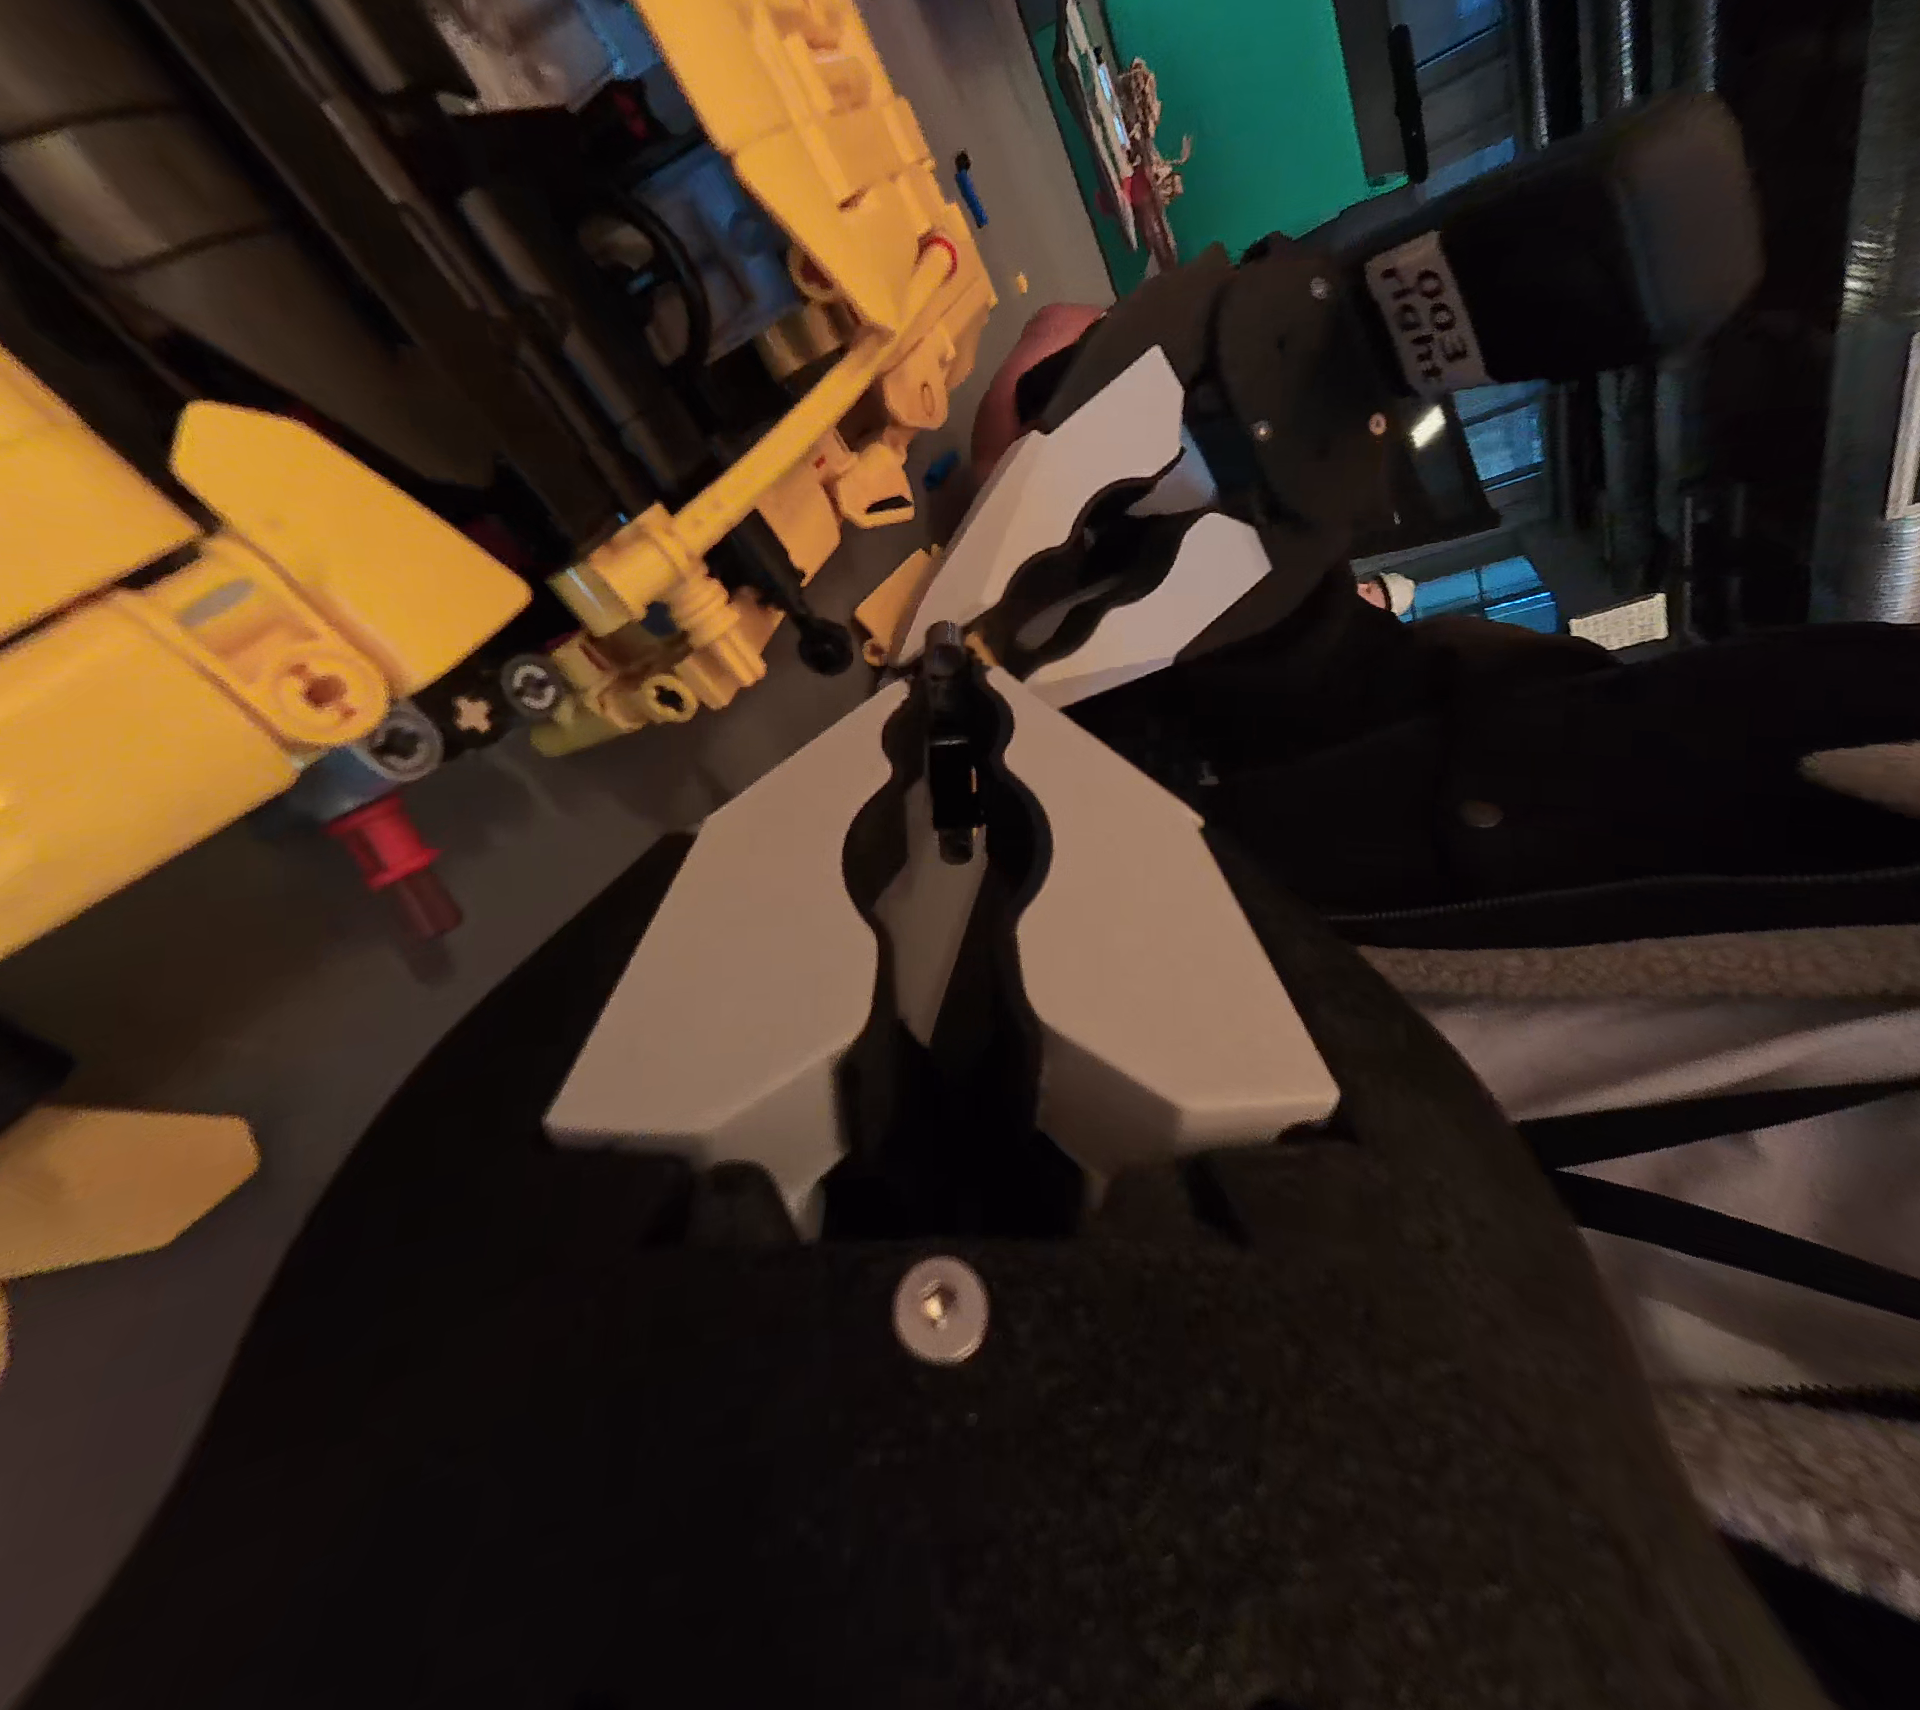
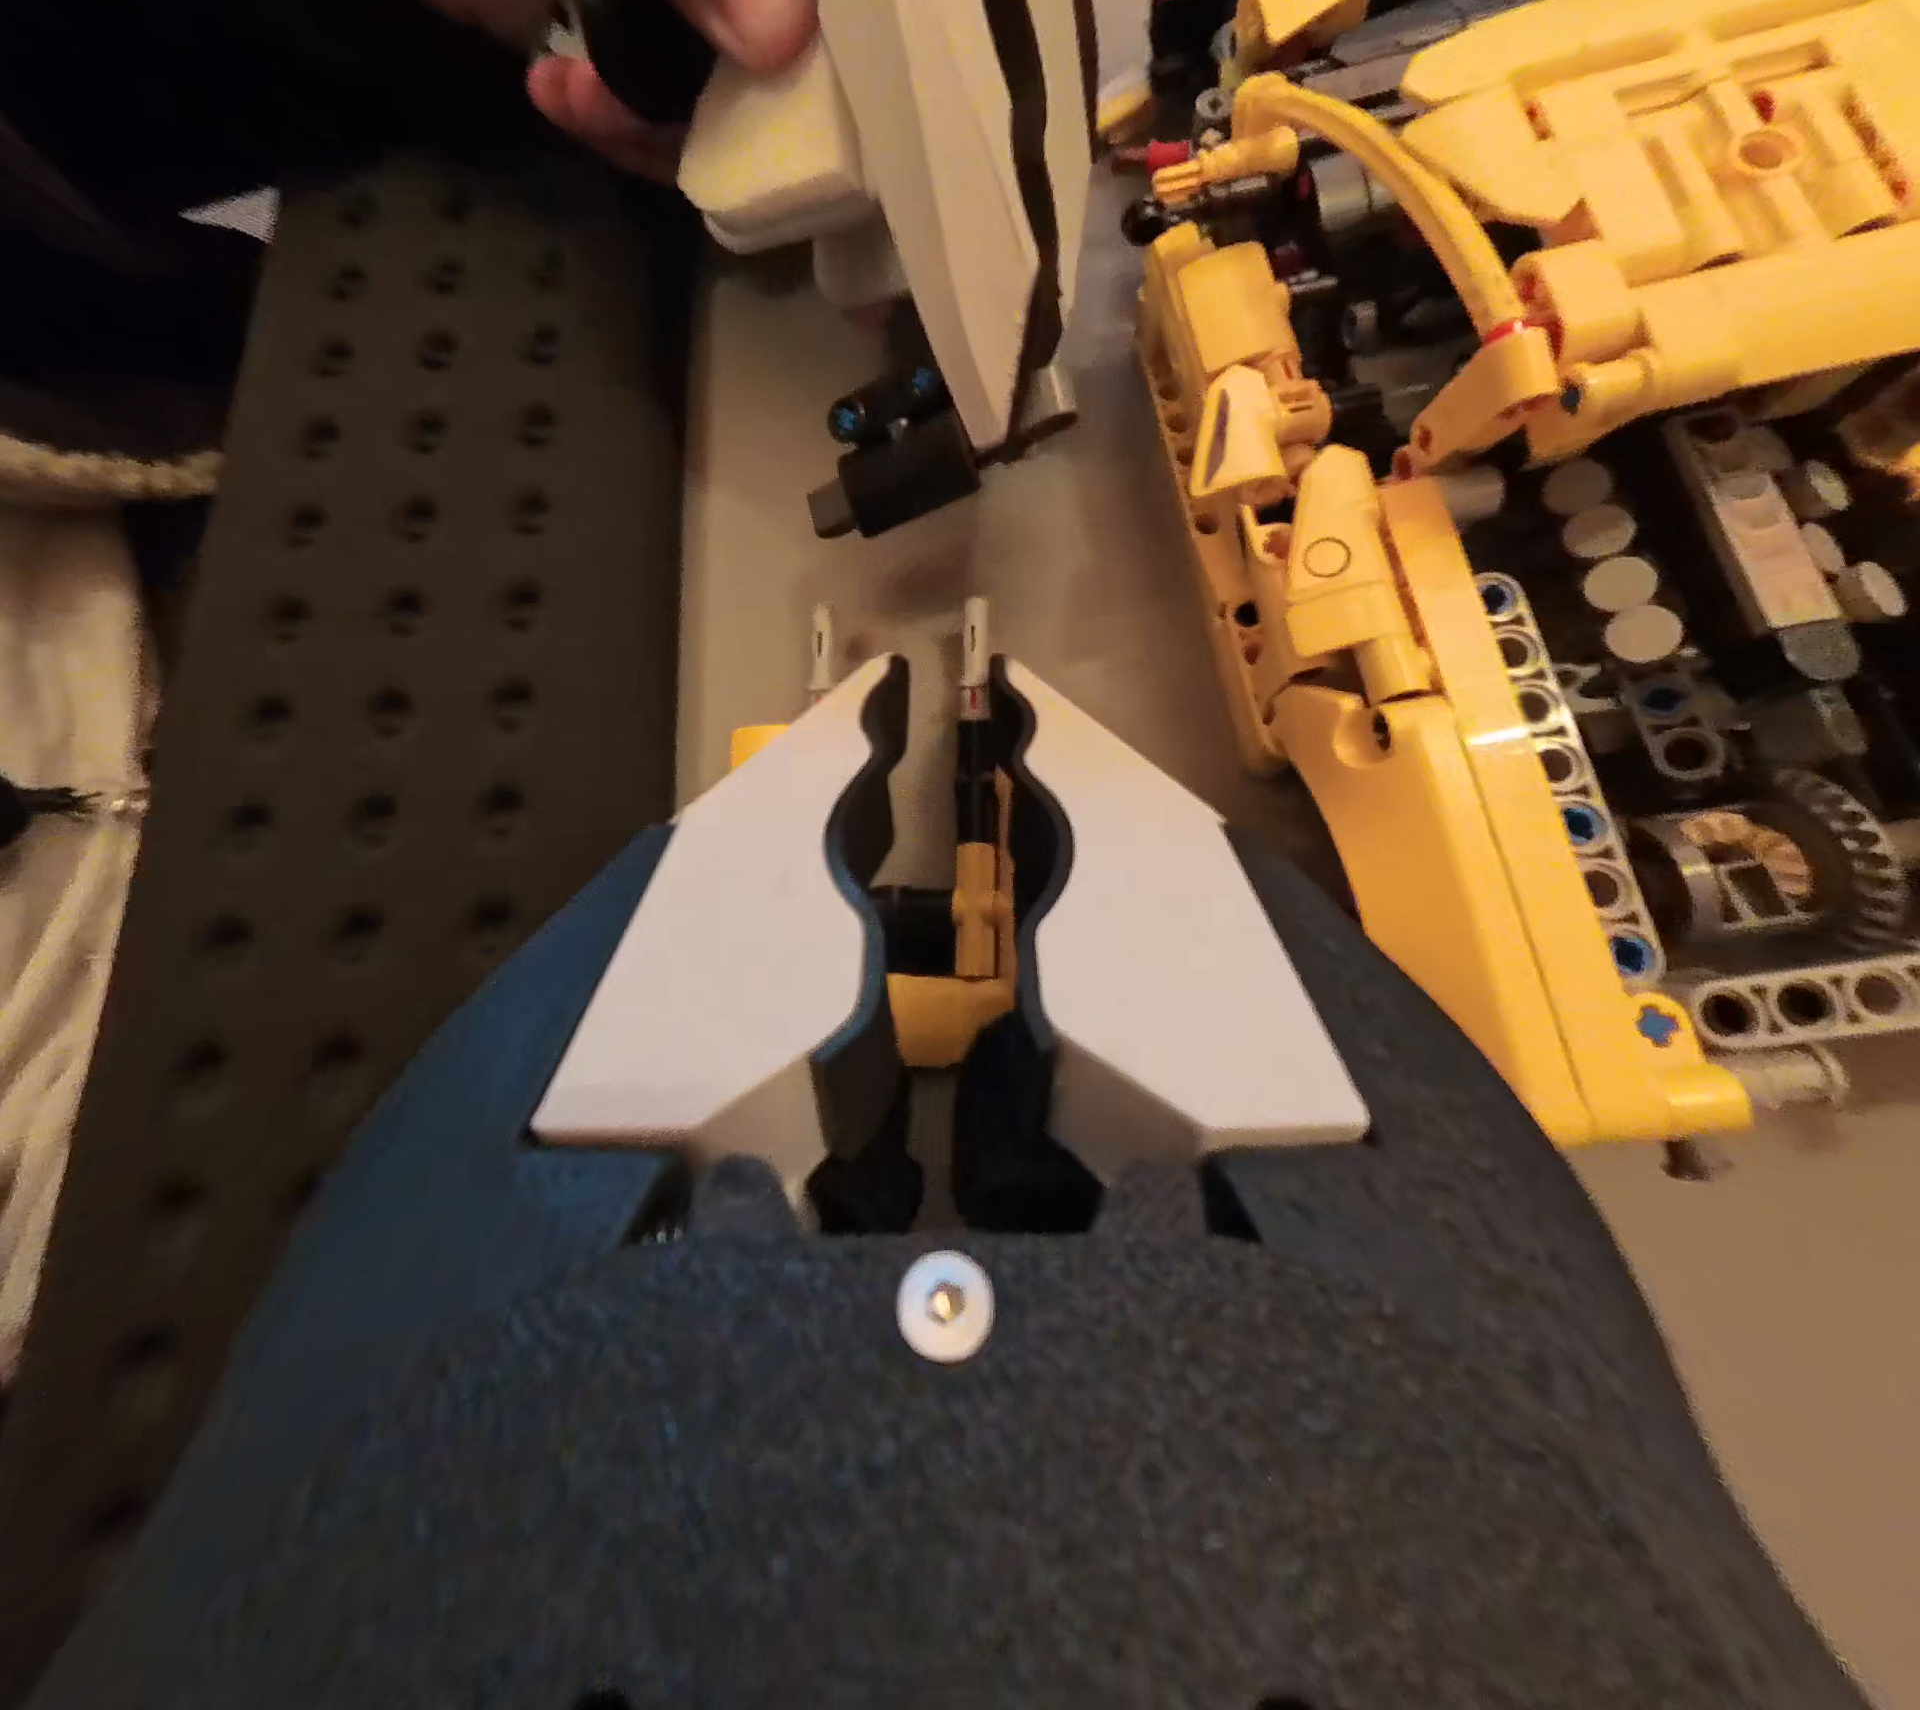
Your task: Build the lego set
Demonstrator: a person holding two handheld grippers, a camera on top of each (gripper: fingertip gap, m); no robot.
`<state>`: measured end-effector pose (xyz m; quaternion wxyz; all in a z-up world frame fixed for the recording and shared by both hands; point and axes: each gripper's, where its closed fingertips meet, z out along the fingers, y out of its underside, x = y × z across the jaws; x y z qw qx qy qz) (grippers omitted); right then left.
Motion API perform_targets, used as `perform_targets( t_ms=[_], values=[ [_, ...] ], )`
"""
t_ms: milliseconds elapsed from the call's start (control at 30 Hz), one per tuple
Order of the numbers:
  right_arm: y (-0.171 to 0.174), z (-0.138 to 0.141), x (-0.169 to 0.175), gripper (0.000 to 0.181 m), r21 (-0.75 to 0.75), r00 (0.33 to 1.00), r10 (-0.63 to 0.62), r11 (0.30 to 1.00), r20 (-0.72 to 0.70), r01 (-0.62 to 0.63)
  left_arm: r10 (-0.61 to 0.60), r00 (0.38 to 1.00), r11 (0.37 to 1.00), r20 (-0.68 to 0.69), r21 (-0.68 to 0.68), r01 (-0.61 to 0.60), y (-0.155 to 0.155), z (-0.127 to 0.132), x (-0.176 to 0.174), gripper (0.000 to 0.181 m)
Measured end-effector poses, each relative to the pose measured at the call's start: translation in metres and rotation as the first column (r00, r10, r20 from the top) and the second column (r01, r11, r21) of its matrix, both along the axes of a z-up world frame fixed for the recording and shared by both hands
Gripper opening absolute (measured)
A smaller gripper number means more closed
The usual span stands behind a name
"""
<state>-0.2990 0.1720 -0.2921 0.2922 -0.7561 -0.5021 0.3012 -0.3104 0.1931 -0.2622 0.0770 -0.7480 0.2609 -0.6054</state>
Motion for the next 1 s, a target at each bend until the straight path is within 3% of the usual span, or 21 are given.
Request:
perform_targets(
  t_ms=[100, 233, 333, 633, 1000],
  values=[
    [0.002, 0.004, -0.003, 0.015, 0.015, 0.999, 0.010, 1.000, -0.041, -0.009, -0.007, 1.000, 1.000, 0.025, -0.011, 0.007, -0.001, 0.004, -0.001, 0.006],
    [0.003, -0.007, -0.005, 0.018, 0.089, 0.999, 0.042, 0.995, 0.020, -0.044, -0.034, 0.999, 0.999, 0.034, -0.017, 0.035, -0.006, 0.005, 0.000, 0.006],
    [0.006, -0.006, -0.006, 0.004, 0.133, 0.998, 0.043, 0.990, 0.051, -0.049, -0.055, 0.998, 0.998, 0.025, -0.014, 0.055, -0.010, 0.003, 0.001, 0.006],
    [0.009, 0.025, -0.011, 0.004, 0.459, 0.987, -0.004, 0.886, 0.161, -0.071, -0.102, 0.992, 0.995, 0.072, -0.005, 0.103, -0.018, 0.011, 0.003, 0.006],
    [0.007, 0.035, -0.010, 0.004, 0.508, 0.990, -0.009, 0.859, 0.144, -0.066, -0.097, 0.989, 0.995, 0.111, -0.023, 0.100, -0.017, 0.015, 0.003, 0.006]
  ],
)
